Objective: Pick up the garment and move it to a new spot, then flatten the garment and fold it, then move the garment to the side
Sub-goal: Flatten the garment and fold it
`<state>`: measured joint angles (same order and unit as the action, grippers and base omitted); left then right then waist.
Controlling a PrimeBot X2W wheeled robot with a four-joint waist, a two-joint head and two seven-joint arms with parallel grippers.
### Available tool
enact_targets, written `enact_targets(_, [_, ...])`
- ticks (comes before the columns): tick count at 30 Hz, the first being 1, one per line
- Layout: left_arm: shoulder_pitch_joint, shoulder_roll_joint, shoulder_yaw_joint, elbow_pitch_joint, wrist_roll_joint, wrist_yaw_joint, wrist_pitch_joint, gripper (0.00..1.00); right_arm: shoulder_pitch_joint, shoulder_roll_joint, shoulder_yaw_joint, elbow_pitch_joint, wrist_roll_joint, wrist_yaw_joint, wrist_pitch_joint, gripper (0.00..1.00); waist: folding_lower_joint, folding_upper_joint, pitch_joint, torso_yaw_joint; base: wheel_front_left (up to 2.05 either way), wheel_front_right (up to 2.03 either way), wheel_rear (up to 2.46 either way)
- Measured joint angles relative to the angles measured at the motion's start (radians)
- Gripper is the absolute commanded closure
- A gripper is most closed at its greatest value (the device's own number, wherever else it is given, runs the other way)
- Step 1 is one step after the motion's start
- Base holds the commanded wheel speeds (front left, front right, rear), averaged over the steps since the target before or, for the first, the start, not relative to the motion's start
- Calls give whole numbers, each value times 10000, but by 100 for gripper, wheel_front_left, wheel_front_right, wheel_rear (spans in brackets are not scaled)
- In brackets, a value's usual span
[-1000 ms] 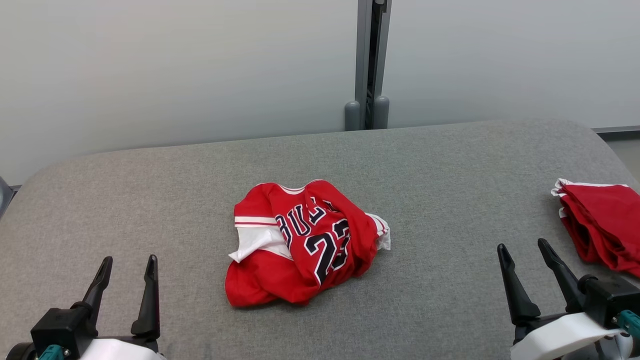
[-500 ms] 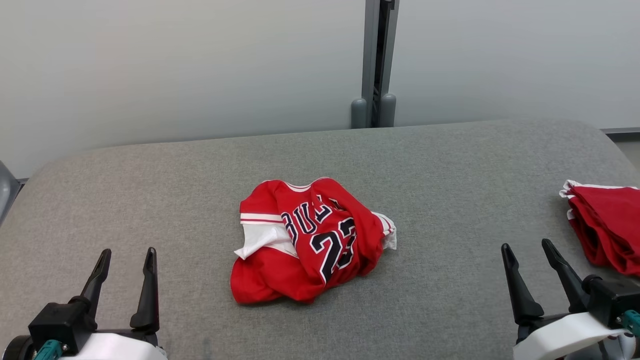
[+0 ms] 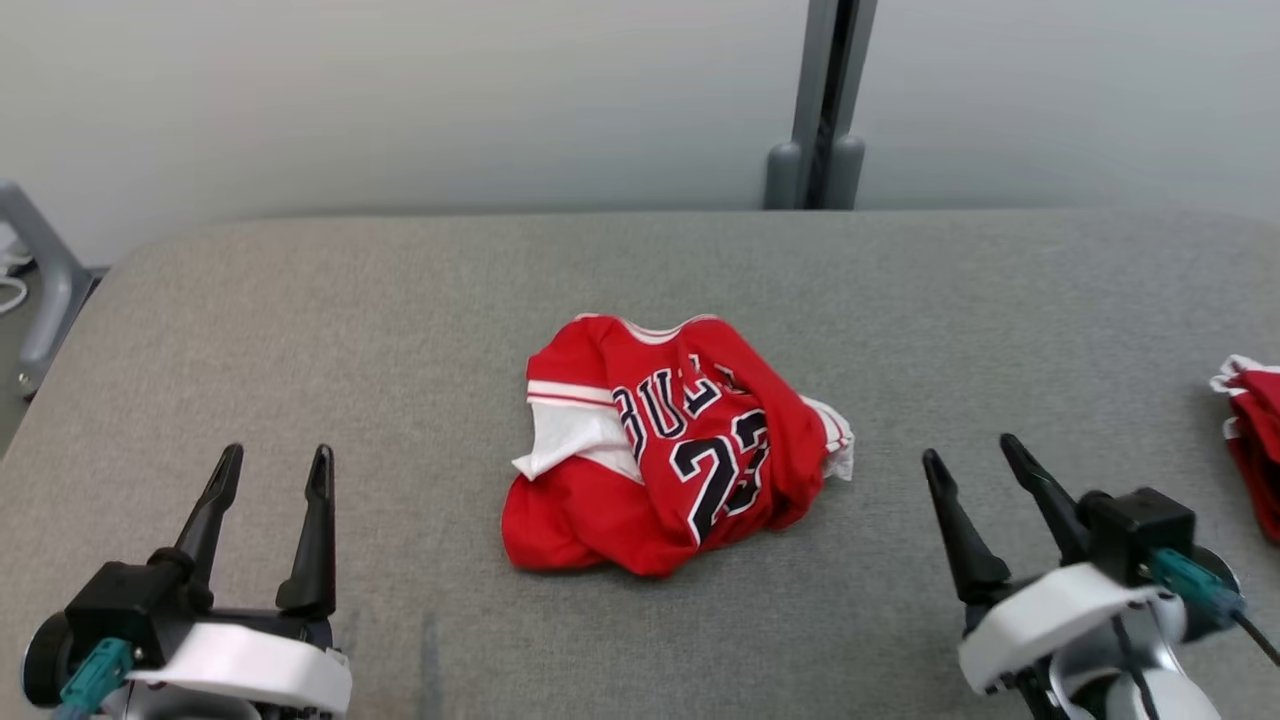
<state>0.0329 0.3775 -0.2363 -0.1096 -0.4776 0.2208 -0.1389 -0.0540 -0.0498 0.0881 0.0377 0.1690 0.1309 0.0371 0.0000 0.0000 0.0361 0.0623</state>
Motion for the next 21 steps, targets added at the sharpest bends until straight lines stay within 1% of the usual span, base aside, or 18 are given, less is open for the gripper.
enact_targets(5, [-498, -128, -58, 389, -69, -209, -314, 0, -1077, -134, 405, 1421, 0, 0, -148, 0, 0, 0, 701, 354, 0, 0, 0])
enact_targets(6, [-716, -209, -104, 512, -75, -303, -437, 0, -1477, -247, 468, 2071, -17, 0, -176, 0, 1, 0, 1000, 501, 0, 0, 0])
enact_targets(8, [-951, -280, -169, 644, -82, -422, -527, 0, -1822, -339, 474, 2660, -23, -2, -280, 0, 0, 0, 1301, 649, 0, 0, 0])
enact_targets(15, [-1653, -470, -247, 1164, -88, -702, -798, 0, -2668, -430, 571, 3981, -21, -2, -667, 0, 0, 0, 2196, 1077, 0, 0, 0])
enact_targets(16, [-1717, -483, -244, 1244, -105, -717, -832, 0, -2788, -430, 646, 4107, -12, 0, -725, 5, 0, 0, 2291, 1109, 0, 0, 0])
enact_targets(17, [-1776, -493, -244, 1323, -128, -757, -869, 0, -2898, -430, 713, 4220, 4, 0, -823, 51, 0, 0, 2368, 1131, 0, 0, 0])
enact_targets(18, [-1832, -506, -238, 1404, -142, -792, -897, 0, -2999, -439, 767, 4278, 6, 0, -941, 62, 0, 0, 2426, 1144, 0, 0, 0])
enact_targets(19, [-1876, -518, -238, 1478, -142, -805, -918, 0, -3103, -468, 819, 4291, -12, 0, -1093, 100, 0, 0, 2462, 1144, 0, 0, 0])
enact_targets(21, [-1931, -531, -226, 1613, -144, -869, -970, 0, -3294, -560, 848, 4146, -127, 0, -1398, 100, 0, 0, 2470, 1091, 0, 0, 0])
